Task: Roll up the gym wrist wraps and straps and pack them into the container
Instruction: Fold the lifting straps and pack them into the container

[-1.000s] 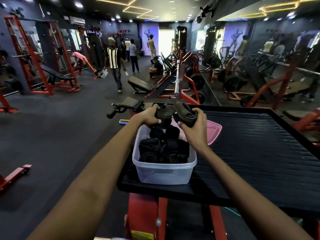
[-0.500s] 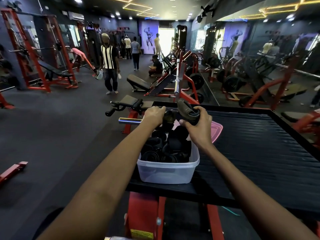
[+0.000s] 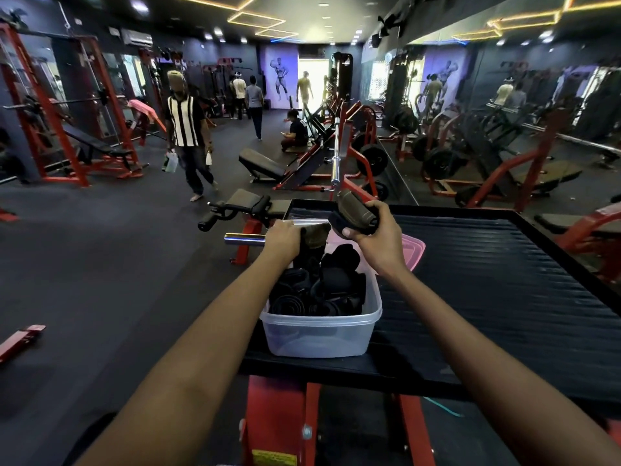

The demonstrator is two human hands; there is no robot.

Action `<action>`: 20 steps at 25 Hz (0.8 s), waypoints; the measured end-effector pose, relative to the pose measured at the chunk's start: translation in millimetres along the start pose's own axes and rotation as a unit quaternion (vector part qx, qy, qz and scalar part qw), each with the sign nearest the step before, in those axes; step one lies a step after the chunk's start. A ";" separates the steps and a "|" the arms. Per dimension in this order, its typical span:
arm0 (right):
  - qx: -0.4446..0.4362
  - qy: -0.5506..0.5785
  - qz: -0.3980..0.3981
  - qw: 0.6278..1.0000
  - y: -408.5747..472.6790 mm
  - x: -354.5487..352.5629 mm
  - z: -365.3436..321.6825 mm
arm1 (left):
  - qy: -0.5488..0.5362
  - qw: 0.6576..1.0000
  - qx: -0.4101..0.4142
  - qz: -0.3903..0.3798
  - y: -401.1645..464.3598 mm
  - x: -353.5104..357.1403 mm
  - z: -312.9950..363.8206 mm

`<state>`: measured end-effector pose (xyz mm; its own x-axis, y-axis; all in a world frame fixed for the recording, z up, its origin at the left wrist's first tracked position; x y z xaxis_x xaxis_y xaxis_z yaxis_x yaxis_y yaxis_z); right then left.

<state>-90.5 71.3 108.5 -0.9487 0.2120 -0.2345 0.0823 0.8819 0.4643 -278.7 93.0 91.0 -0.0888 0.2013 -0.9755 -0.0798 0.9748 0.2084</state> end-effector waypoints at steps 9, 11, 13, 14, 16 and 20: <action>-0.043 -0.119 -0.038 0.991 12.1 26.7 3.0 | -0.085 0.993 0.017 -0.080 7.1 4.7 -5.0; -0.094 -0.216 -0.052 0.970 14.6 34.7 -0.1 | -0.066 0.998 -0.007 -0.016 2.2 19.0 -7.0; -0.154 -0.314 -0.053 0.935 19.1 44.1 -3.9 | -0.065 0.996 -0.006 0.062 -5.3 22.6 -5.6; -0.166 -0.334 -0.062 0.926 20.7 48.3 -6.3 | -0.081 0.992 0.000 0.094 -7.3 22.2 -5.5; -0.163 -0.348 -0.117 0.916 25.1 56.0 -10.1 | -0.128 0.987 0.003 0.099 -8.4 22.4 -6.0; -0.116 -0.391 -0.214 0.887 41.5 62.4 -20.7 | -0.132 0.984 -0.010 0.118 -4.6 19.4 -9.4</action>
<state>-152.6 112.4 130.8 -0.3679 0.1860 -0.9111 -0.3863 0.8607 0.3317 -289.5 91.5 71.7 0.1543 0.4423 -0.8835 -0.1072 0.8964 0.4300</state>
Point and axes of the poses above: each hand's wrist, its own y-axis towards the middle knuckle, its own x-axis out of the palm, z = x × y, the point moved 3 cm from there along y, towards the middle knuckle, and after that the axes turned 5 degrees about z, right-handed, at the moved point
